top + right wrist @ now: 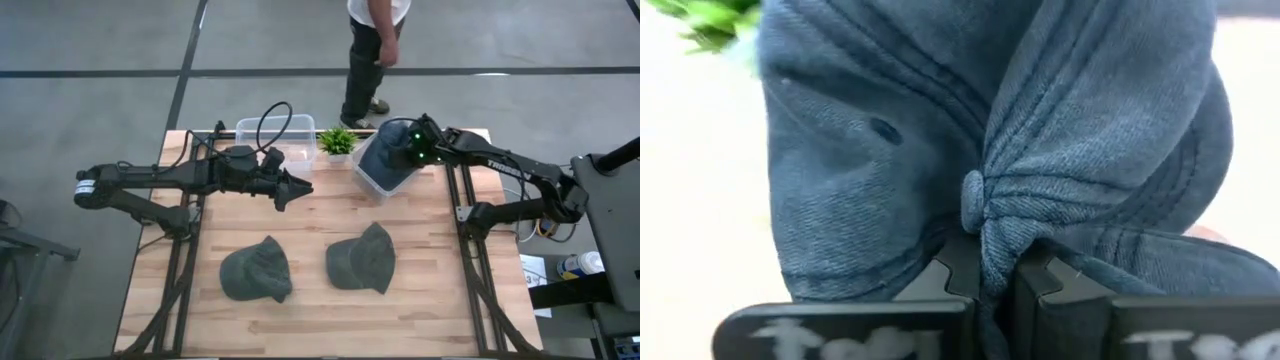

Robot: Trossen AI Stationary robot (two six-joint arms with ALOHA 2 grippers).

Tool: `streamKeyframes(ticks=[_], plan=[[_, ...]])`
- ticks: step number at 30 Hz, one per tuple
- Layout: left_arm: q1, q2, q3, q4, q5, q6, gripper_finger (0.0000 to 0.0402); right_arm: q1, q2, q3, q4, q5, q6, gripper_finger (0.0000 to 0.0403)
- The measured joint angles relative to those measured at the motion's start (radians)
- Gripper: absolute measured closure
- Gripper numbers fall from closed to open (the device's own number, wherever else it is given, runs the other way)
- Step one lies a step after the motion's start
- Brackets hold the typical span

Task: Pick and place caps into container
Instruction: Put the blue cap into the right transparent container

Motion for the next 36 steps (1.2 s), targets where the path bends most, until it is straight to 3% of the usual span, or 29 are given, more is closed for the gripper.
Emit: streamKeyframes(ticks=[12,28,32,36], plan=[[0.000,0.000,0.000,0.000,0.000,0.000,0.0280,-0.008,0.120,0.001,-0.002,-0.016,-0.055,0.0394],[0.000,0.000,0.000,-0.003,0.000,0.007,0.0280,-0.012,0.113,0.046,-0.041,-0.027,-0.139,0.0387],[0.000,0.000,0.000,-0.009,0.000,0.007,0.0280,-0.027,0.114,0.083,-0.043,-0.084,-0.182,0.0354],[0.000,0.000,0.000,-0.009,0.001,0.003,0.0280,-0.032,0.129,0.125,-0.099,-0.118,-0.233,0.0293]])
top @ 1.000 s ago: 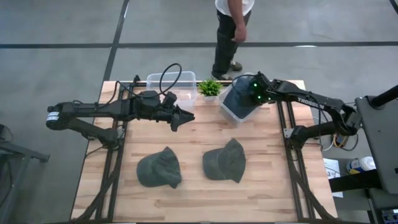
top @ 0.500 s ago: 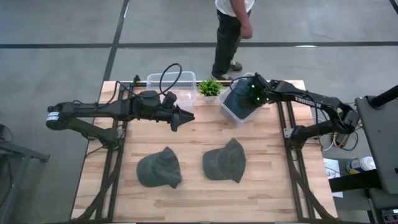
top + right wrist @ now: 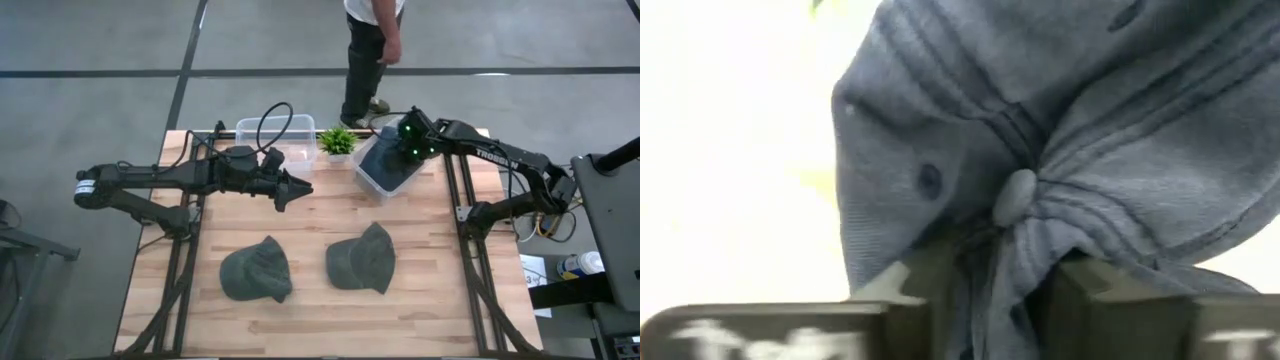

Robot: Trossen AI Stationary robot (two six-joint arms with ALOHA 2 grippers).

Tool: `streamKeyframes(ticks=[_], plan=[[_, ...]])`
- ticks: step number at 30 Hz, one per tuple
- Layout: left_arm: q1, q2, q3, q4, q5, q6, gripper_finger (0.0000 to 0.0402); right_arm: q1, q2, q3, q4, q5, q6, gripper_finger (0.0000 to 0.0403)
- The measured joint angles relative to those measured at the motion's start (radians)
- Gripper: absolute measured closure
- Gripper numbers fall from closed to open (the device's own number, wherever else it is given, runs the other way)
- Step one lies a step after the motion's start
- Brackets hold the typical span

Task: Pick and place caps into container
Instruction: Put the blue cap into the right transparent container

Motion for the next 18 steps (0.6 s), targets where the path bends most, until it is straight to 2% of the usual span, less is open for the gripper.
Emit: streamKeyframes(ticks=[9,13,18], plan=[[0.000,0.000,0.000,-0.002,0.000,0.000,0.0280,-0.003,0.046,0.142,-0.164,-0.043,-0.126,0.0158],[0.000,0.000,0.000,-0.035,0.000,-0.015,0.0280,-0.003,0.054,0.214,-0.228,-0.025,-0.177,0.0119],[0.000,0.000,0.000,-0.071,0.001,-0.038,0.0280,-0.002,0.058,0.264,-0.292,0.050,-0.231,0.0089]])
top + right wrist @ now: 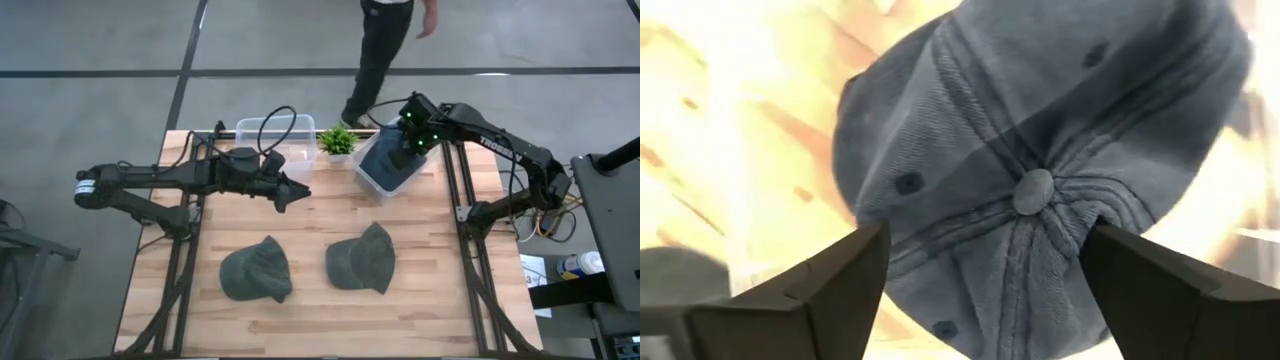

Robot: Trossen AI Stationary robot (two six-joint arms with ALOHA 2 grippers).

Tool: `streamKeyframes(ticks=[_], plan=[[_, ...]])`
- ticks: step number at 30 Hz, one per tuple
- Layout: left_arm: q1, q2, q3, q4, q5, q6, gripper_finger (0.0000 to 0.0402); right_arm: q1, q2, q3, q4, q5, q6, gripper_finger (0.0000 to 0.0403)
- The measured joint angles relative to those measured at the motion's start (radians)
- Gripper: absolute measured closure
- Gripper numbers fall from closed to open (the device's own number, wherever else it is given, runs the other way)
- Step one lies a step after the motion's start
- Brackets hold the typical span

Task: Pick and place caps into container
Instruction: Put the blue cap into the right transparent container, then put the right black cap into the left transparent container

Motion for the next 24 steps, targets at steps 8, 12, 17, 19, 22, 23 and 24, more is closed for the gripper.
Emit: streamKeyframes(ticks=[8,12,17,19,22,23,24], plan=[[0.005,0.000,0.000,-0.049,-0.015,-0.113,0.0280,0.002,-0.029,0.075,-0.022,0.174,-0.048,0.0080],[0.005,0.000,0.000,-0.069,-0.017,-0.158,0.0280,0.002,-0.068,0.098,0.010,0.230,-0.089,0.0092],[0.005,0.000,0.000,-0.107,-0.016,-0.259,0.0280,0.002,-0.106,0.128,0.029,0.218,-0.129,0.0130],[0.005,0.000,0.004,-0.130,-0.013,-0.278,0.0280,0.007,-0.117,0.144,0.032,0.177,-0.128,0.0157],[-0.002,0.000,0.021,-0.174,0.017,-0.282,0.0284,0.034,-0.139,0.176,0.038,0.126,-0.125,0.0201],[-0.005,0.000,0.028,-0.184,0.026,-0.282,0.0289,0.049,-0.147,0.186,0.042,0.117,-0.126,0.0217],[-0.010,0.000,0.038,-0.196,0.031,-0.283,0.0295,0.069,-0.154,0.196,0.043,0.111,-0.125,0.0232]])
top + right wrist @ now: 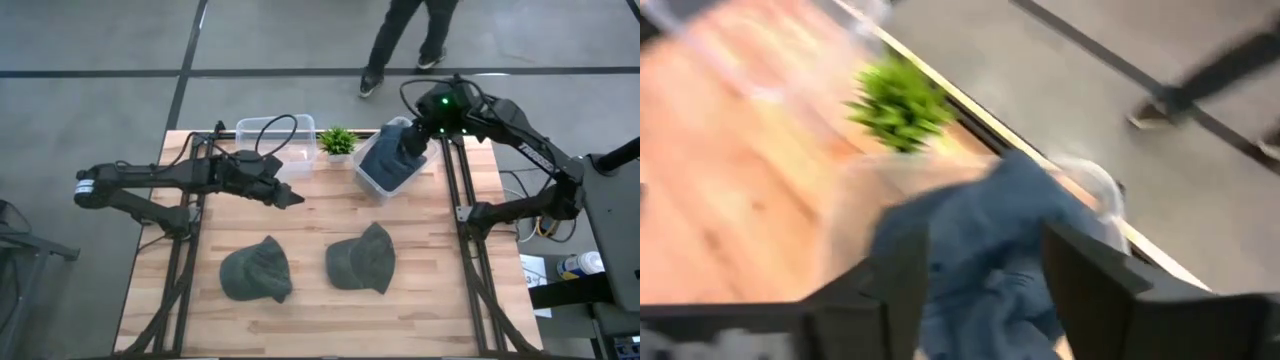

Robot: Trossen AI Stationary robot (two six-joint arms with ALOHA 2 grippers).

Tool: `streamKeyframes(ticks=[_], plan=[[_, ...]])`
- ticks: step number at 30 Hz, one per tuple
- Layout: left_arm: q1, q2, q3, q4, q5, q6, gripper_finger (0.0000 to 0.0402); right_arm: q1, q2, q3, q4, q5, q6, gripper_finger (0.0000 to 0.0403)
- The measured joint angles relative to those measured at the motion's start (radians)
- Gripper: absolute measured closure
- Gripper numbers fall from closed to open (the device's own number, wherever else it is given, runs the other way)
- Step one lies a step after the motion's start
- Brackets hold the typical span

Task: Pick and place caps into container
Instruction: Put the right black cap into the left transparent container

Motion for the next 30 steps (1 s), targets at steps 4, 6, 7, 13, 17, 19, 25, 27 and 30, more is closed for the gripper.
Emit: streamKeyframes(ticks=[4,6,7,13,17,19,25,27,30], plan=[[-0.032,0.000,0.031,-0.039,-0.002,0.000,0.0338,0.106,-0.023,0.023,0.003,-0.001,0.020,0.0296],[-0.052,0.000,0.045,-0.074,-0.004,0.001,0.0368,0.174,-0.028,0.025,0.005,-0.006,0.020,0.0329],[-0.063,0.000,0.051,-0.097,-0.004,0.002,0.0384,0.206,-0.029,0.024,0.004,-0.015,0.021,0.0346],[-0.131,0.000,0.061,-0.218,0.004,-0.002,0.0400,0.377,-0.027,-0.018,0.024,-0.051,0.069,0.0392],[-0.172,0.002,0.061,-0.221,0.025,-0.016,0.0401,0.446,-0.034,-0.058,0.050,-0.049,0.124,0.0394],[-0.183,0.004,0.061,-0.221,0.026,-0.058,0.0401,0.479,-0.035,-0.078,0.062,-0.032,0.120,0.0394],[-0.208,0.047,0.061,-0.224,0.019,-0.097,0.0401,0.594,-0.039,-0.153,0.081,0.033,0.150,0.0394],[-0.214,0.067,0.061,-0.224,0.019,-0.071,0.0401,0.653,-0.052,-0.185,0.098,0.085,0.178,0.0394],[-0.214,0.092,0.061,-0.228,0.009,-0.004,0.0401,0.766,-0.084,-0.235,0.094,0.242,0.268,0.0394]])
